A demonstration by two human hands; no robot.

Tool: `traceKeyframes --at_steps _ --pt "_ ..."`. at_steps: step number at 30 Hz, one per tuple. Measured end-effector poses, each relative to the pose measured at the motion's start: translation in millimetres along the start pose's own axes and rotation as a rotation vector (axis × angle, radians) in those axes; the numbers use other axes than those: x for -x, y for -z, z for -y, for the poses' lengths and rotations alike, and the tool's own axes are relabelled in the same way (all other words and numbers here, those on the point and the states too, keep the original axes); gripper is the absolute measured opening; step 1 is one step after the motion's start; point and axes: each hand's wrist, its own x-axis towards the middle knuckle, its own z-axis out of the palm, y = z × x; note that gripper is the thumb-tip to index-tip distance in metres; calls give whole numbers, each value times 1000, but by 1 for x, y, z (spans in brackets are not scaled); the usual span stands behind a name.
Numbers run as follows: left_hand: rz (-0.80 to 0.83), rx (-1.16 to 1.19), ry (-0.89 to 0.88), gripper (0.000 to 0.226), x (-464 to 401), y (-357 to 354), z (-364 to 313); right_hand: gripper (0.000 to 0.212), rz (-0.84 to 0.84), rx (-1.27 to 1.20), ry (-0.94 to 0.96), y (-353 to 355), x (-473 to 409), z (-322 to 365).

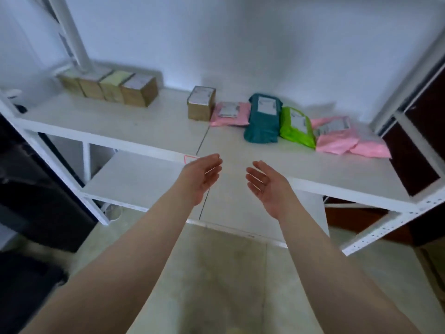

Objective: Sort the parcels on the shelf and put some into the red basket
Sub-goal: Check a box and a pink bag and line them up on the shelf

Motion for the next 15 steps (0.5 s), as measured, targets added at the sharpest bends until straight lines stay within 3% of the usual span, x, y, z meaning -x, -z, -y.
traceKeyframes --at_steps 7,15 --pt "-113 65 -29 6 -45 44 -71 33 -29 28 -9 -94 -53 10" --pt "-195 -30 -26 29 -125 56 -124 44 -127 134 30 -169 -147 31"
